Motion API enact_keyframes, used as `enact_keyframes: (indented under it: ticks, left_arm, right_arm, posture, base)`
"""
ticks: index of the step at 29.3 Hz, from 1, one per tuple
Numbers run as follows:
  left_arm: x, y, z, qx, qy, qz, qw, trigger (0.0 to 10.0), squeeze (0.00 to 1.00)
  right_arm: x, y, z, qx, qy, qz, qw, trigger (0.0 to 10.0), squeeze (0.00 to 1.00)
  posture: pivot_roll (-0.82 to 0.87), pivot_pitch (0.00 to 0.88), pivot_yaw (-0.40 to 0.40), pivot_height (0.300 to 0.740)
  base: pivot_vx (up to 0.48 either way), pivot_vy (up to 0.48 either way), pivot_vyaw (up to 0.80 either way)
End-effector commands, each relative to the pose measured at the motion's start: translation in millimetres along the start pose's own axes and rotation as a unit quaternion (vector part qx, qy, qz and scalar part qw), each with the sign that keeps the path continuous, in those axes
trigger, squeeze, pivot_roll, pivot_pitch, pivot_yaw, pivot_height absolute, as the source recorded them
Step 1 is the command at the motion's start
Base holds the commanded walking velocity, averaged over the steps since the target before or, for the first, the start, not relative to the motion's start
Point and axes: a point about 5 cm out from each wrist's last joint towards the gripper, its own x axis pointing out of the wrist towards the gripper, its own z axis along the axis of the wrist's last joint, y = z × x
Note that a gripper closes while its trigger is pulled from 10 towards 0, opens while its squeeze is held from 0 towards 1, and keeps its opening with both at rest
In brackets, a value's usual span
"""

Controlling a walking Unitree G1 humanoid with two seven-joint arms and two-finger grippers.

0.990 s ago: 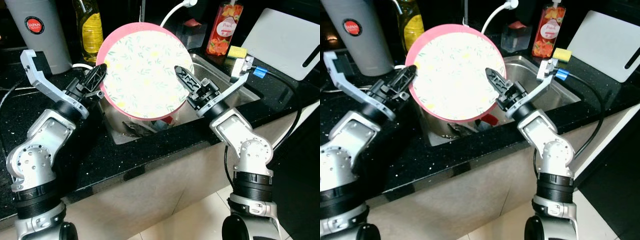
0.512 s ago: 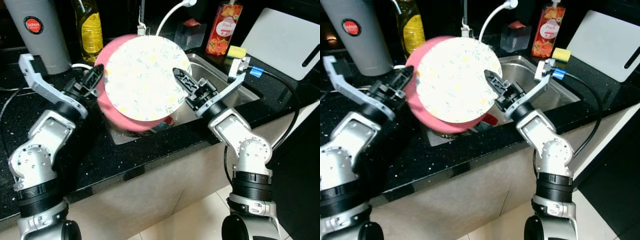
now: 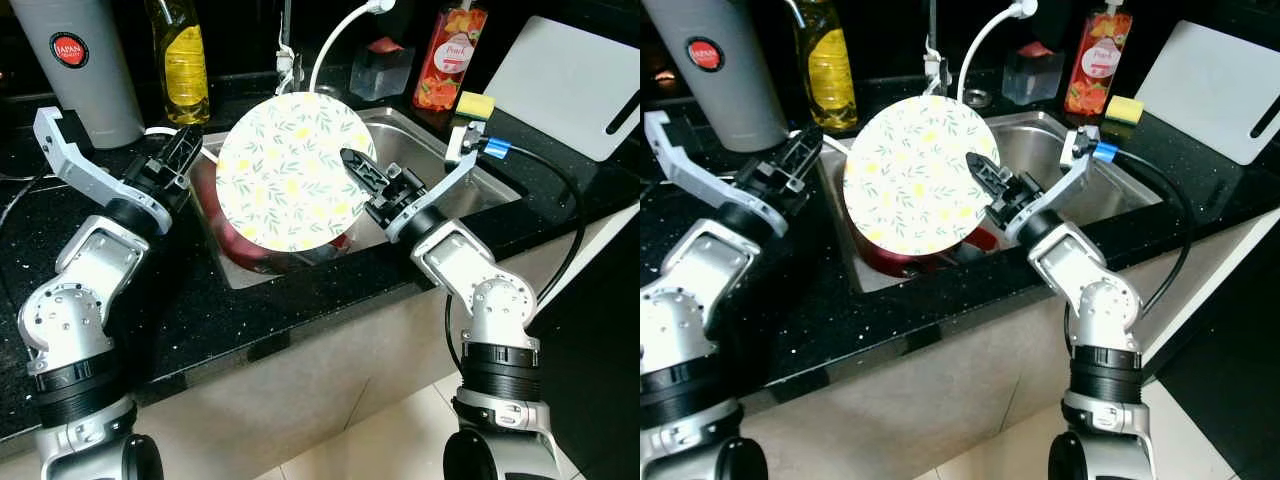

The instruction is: Kitchen organization

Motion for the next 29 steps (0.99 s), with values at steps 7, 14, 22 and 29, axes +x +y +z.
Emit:
enact_keyframes:
  ticks: [7, 14, 22, 29]
  left_arm:
    - [0.8, 4.7, 2.3, 0.023, -0.002, 0.024, 0.999, 10.0, 0.00]
    - [7.9, -7.4, 0.2, 0.156, 0.020, 0.028, 0.987, 10.0, 0.00]
    - [8.9, -17.4, -5.9, 0.180, 0.032, 0.008, 0.983, 10.0, 0.00]
    - [10.0, -17.6, -8.6, 0.188, 0.033, 0.005, 0.982, 10.0, 0.00]
  right_arm:
    - [-0.8, -6.3, 6.3, -0.021, -0.017, -0.029, 0.999, 10.0, 0.00]
    - [4.5, -20.7, 13.1, -0.050, -0.032, -0.097, 0.994, 10.0, 0.00]
    - [11.8, -36.2, 16.9, -0.093, -0.035, -0.157, 0.983, 10.0, 0.00]
    - [18.3, -53.0, 14.6, -0.083, -0.033, -0.212, 0.973, 10.0, 0.00]
  posture:
    - [-0.10, 0.149, -0.048, 0.740]
    - [-0.10, 0.148, -0.047, 0.740]
    - [-0.10, 0.145, -0.045, 0.740]
    - [-0.09, 0.143, -0.045, 0.740]
  base:
    - [0.000, 0.000, 0.00]
    - [0.000, 0.000, 0.00]
    - [0.000, 0.000, 0.00]
    - [0.000, 0.000, 0.00]
